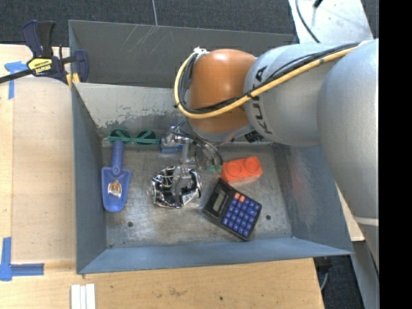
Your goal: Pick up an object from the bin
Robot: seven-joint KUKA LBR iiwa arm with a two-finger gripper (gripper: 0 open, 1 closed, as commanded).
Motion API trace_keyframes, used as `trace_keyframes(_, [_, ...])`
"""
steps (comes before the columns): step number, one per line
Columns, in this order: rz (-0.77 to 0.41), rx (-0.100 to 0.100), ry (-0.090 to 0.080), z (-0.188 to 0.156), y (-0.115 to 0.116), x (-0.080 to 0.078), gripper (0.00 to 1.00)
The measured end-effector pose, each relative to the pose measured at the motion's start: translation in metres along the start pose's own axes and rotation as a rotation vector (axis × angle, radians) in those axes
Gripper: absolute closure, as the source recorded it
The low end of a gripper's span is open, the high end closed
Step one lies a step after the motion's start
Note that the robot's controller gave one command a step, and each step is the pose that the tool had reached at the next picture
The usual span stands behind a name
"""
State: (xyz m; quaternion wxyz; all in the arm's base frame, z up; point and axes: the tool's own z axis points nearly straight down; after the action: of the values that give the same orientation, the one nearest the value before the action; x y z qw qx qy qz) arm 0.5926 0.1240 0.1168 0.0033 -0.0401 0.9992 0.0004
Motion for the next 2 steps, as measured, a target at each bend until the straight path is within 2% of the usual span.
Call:
trace_keyframes(1, [-0.015, 0.001, 0.009, 0.024, -0.010, 0.007, 0.00])
trace_keyframes(2, [-0.009, 0.000, 0.001, 0.003, -0.023, 0.007, 0.00])
